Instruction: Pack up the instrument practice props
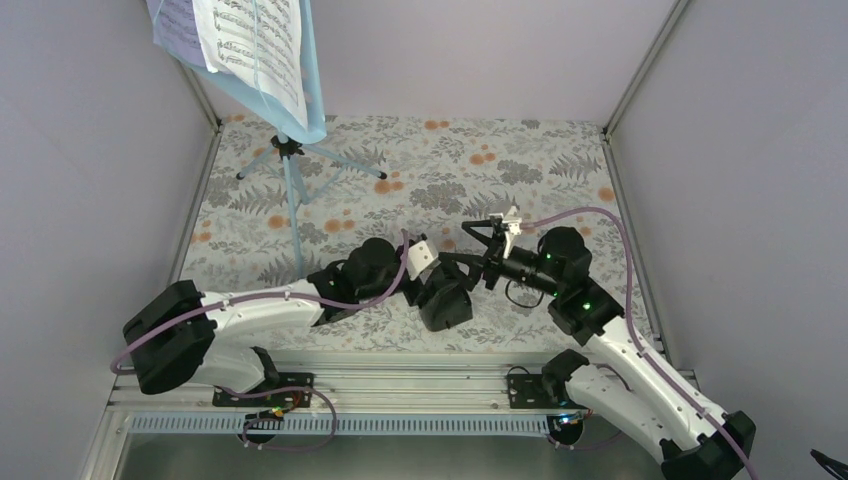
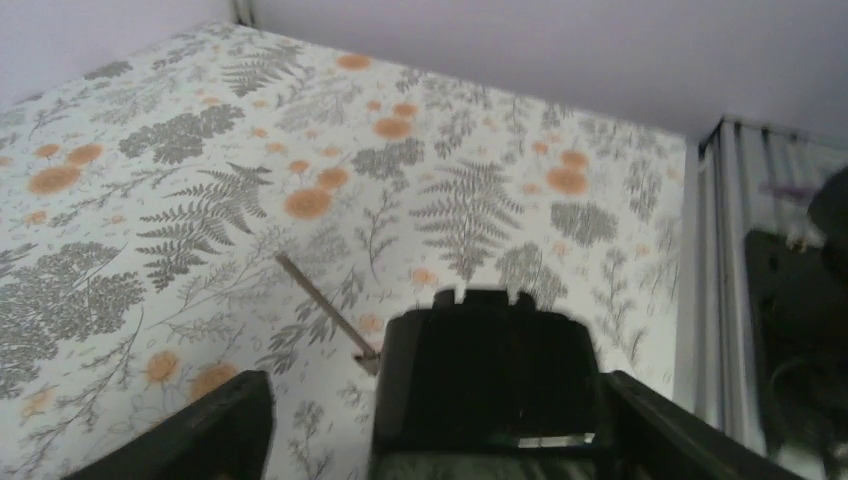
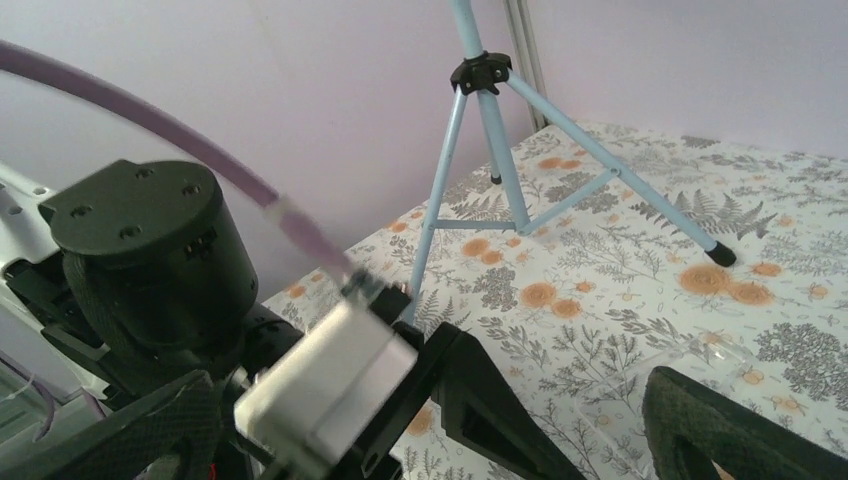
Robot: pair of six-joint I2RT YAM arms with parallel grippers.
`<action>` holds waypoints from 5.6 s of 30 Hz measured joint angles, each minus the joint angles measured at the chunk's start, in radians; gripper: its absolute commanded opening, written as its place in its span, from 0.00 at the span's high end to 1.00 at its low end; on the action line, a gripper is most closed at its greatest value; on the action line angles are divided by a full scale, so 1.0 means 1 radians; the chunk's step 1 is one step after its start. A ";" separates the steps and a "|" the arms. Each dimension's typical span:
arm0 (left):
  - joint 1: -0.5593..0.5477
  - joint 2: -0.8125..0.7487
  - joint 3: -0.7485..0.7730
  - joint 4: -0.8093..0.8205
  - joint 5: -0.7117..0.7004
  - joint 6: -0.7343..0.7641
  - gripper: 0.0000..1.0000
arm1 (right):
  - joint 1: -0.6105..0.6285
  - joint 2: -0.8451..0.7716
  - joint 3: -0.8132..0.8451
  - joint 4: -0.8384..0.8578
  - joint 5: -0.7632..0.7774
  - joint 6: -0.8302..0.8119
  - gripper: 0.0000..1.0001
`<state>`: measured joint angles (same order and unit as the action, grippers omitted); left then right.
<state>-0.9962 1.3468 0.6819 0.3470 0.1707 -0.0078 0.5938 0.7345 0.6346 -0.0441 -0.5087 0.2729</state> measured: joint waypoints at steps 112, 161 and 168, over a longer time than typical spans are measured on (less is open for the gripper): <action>0.490 -0.386 0.299 -0.655 0.015 -0.053 0.00 | -0.512 0.310 -0.088 -0.103 0.372 0.284 0.41; 0.491 -0.394 0.277 -0.611 -0.196 -0.022 0.00 | -0.235 0.665 0.088 0.121 -0.136 0.184 0.39; 0.491 -0.381 0.277 -0.610 -0.185 -0.022 0.00 | -0.225 0.938 0.239 0.078 -0.349 0.071 0.42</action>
<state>-0.5056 0.9653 0.9588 -0.2634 -0.0143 -0.0296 0.3683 1.6730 0.8738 0.0338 -0.8574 0.3443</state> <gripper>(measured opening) 1.000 0.599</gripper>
